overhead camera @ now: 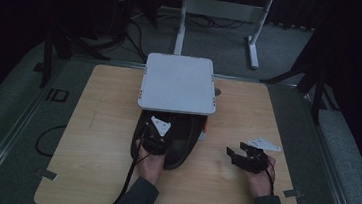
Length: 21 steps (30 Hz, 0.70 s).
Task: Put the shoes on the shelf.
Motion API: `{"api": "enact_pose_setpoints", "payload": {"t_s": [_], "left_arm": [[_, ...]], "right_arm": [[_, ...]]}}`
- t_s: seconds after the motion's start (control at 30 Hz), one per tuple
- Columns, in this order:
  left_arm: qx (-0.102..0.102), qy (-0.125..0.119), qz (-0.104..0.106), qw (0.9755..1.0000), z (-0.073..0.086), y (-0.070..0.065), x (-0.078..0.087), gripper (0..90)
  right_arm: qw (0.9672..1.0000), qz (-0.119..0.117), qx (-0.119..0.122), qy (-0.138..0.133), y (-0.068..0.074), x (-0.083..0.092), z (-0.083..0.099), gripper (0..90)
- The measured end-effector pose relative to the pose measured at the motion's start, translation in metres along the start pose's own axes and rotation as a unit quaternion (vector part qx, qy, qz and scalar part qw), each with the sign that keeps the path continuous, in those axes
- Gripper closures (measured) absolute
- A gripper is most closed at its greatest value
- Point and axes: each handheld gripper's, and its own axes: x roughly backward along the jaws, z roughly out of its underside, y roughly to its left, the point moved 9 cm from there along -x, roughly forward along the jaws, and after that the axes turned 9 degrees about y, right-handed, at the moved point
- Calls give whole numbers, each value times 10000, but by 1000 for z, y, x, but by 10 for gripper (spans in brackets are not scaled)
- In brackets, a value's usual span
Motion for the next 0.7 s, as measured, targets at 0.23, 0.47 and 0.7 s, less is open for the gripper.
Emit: {"api": "enact_pose_setpoints", "payload": {"t_s": [0.23,0.47,0.7], "left_arm": [[90,-27,-116,9999,-6,-1,-5,756],[215,-93,-229,9995,-11,-2,-11,756],[310,-152,-396,9986,-17,-4,-17,755]], "right_arm": [[10000,-10,-3,25,1,-1,1,357],[10000,-5,-10,32,0,-2,1,357],[10000,-9,-12,48,1,-3,2,357]]}}
